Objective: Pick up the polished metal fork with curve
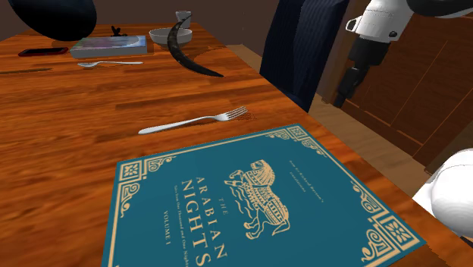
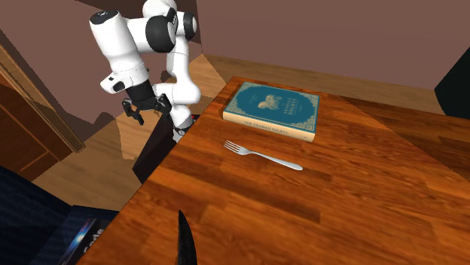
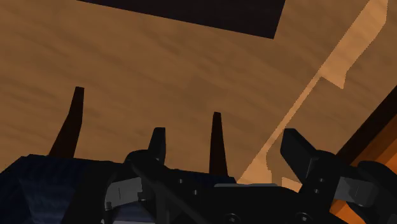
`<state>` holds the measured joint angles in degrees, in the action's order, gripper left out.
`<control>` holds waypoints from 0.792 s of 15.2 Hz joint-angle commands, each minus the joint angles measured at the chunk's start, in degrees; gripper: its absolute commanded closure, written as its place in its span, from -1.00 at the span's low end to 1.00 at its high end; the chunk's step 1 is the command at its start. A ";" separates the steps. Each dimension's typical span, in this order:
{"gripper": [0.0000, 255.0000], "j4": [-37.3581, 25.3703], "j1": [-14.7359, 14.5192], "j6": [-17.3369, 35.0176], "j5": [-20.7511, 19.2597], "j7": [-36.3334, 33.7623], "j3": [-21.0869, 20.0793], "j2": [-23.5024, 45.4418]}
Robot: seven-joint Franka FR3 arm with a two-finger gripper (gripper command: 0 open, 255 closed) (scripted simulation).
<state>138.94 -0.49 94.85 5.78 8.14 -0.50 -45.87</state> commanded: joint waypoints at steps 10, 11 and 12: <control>-1.00 -15.53 -6.29 0.99 0.49 4.00 -6.30 17.19; -1.00 -17.39 -6.88 0.85 0.37 4.37 -7.04 18.99; -1.00 -19.28 -7.46 0.67 0.21 4.74 -7.79 20.78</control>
<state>121.47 -7.31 95.64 6.10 12.48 -7.50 -26.84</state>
